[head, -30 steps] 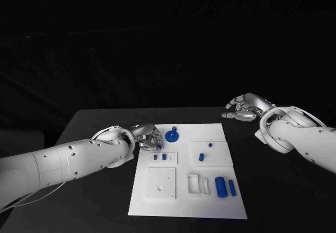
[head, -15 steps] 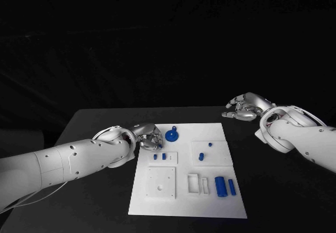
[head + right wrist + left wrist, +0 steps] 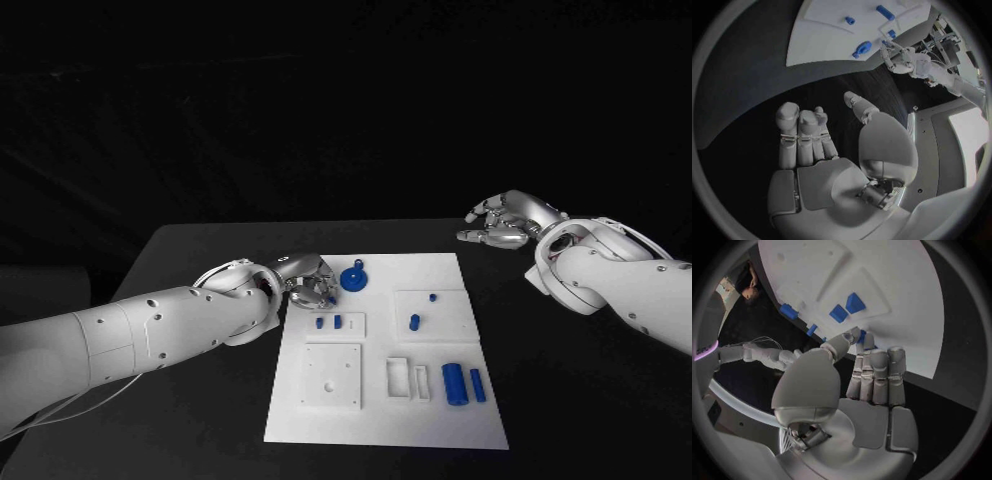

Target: Assemble the parts on the task board

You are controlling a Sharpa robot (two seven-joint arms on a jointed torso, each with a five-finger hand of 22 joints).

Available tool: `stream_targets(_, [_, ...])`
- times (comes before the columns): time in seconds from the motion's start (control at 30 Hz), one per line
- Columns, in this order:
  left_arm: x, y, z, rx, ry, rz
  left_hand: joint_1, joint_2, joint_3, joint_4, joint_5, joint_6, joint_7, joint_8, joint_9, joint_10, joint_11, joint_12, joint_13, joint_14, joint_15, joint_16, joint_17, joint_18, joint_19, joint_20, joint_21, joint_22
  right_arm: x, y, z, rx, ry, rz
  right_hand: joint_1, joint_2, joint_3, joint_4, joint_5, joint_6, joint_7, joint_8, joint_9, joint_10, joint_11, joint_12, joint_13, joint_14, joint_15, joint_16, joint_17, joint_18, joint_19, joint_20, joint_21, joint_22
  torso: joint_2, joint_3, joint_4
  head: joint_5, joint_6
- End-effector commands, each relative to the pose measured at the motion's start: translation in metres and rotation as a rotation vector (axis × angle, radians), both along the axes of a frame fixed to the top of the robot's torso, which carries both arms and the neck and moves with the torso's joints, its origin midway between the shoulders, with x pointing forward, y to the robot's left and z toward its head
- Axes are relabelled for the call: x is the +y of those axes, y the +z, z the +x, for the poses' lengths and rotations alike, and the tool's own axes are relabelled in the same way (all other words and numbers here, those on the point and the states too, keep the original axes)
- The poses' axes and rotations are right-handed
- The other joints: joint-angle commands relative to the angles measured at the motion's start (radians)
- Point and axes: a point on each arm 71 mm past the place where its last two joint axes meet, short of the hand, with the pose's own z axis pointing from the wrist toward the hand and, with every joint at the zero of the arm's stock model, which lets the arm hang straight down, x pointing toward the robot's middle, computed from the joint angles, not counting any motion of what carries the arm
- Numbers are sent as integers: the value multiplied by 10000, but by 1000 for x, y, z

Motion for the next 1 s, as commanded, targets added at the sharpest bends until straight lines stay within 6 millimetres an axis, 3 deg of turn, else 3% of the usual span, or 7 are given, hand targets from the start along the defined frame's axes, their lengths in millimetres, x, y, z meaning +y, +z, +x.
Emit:
stream_targets(0.03, [-4,-2,-1,216,-126,59,15,75,55,13,14,66,5,29,11,66,11,-7,6,43,-31,10,-11,329,-8,-409,15,95,1,0,0,-23,121,-58,9,85,1,31,47,16,66,52,-16,-55,-26,66,-11,93,5,-48,10,1380,4,-50,-47,117,-2,0,1,-3,-12])
stream_targets(0.6, [-13,-8,-5,277,-705,1673,48,77,73,-17,13,60,6,17,4,55,17,-33,6,19,-25,3,-16,324,-21,-411,13,101,2,0,-1,15,138,-69,10,85,1,31,49,16,66,52,-16,-55,-26,67,-12,93,5,-49,10,1380,4,-50,-47,117,0,5,-5,-44,-34])
stream_targets(1.0, [-17,-7,-6,29,-818,1893,69,63,79,-33,6,84,0,22,5,80,12,-36,16,19,-28,14,-15,320,-20,-413,20,108,3,0,-1,13,172,-60,10,84,0,32,54,15,67,52,-17,-57,-25,68,-16,92,5,-51,10,1380,3,-49,-50,118,-2,6,-2,-52,-22])
